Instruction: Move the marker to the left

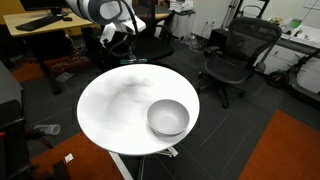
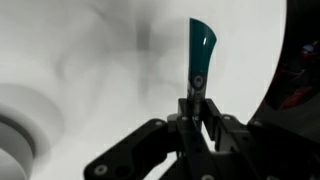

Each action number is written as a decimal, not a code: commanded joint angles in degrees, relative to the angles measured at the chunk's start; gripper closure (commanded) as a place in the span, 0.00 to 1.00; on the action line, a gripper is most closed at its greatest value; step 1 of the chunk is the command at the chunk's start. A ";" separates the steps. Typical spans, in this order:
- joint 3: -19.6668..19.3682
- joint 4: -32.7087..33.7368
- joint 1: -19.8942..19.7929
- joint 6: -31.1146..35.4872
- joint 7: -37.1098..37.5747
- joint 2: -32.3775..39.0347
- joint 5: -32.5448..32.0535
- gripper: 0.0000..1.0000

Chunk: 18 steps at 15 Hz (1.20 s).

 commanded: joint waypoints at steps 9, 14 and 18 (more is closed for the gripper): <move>2.61 2.29 5.67 -3.75 -5.78 -0.17 1.89 0.95; 2.22 3.92 6.36 -2.99 -4.68 3.56 2.77 0.95; 1.76 6.48 6.72 -2.93 -4.35 7.21 3.48 0.95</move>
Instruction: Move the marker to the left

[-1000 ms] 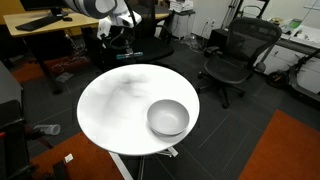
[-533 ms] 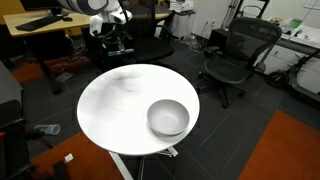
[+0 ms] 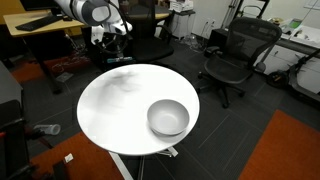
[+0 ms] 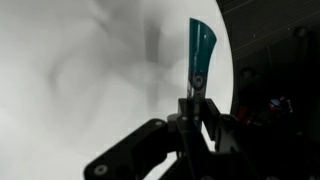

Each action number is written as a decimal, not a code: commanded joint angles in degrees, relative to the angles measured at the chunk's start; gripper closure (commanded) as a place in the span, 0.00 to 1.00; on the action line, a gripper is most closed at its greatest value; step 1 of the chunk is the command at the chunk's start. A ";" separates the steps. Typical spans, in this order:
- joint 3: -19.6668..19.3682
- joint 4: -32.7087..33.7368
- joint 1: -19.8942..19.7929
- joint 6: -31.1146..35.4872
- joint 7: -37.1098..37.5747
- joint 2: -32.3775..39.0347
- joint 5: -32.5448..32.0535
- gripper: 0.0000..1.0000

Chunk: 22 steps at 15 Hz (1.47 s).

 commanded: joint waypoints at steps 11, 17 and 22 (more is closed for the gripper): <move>-1.75 10.16 1.97 -2.65 1.47 10.58 1.76 0.95; -1.67 12.12 1.72 -3.50 1.62 12.58 2.24 0.95; -2.05 13.00 1.75 -4.84 1.96 12.86 2.69 0.49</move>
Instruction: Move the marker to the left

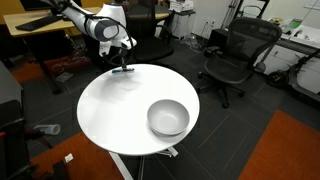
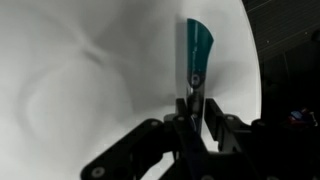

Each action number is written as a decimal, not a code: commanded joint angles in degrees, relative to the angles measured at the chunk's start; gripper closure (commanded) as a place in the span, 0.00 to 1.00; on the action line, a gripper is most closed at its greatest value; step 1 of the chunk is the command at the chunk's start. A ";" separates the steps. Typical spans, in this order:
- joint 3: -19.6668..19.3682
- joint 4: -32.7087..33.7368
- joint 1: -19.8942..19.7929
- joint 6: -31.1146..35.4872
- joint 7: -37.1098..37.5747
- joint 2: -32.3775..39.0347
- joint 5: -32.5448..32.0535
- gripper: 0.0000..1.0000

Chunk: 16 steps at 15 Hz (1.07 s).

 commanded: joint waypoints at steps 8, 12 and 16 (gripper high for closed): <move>-1.26 -1.71 -0.51 -2.47 0.09 -3.98 2.05 0.00; -0.91 -5.22 -1.26 -1.41 -0.96 -8.58 2.89 0.00; 0.18 -10.99 -2.47 -0.58 -2.98 -14.68 3.62 0.00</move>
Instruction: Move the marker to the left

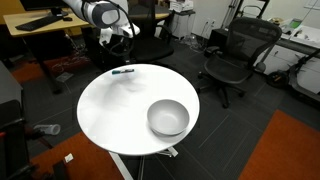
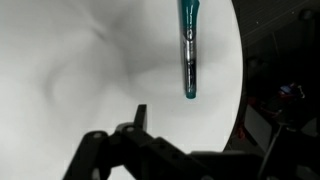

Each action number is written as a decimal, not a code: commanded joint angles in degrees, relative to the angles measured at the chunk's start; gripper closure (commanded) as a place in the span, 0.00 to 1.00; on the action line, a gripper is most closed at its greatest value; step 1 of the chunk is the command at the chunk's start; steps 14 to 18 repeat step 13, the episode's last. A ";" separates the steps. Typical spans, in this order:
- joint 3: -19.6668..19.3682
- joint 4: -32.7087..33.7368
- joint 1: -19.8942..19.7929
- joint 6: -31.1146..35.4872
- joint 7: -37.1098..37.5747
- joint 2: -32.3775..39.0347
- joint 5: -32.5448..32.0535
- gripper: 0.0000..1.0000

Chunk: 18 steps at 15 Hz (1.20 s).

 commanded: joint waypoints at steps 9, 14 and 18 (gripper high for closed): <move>1.12 -12.85 -0.93 0.49 -5.58 -12.75 1.62 0.00; 1.11 -13.15 -0.94 0.48 -5.63 -12.79 1.60 0.00; 1.11 -13.15 -0.94 0.48 -5.63 -12.79 1.60 0.00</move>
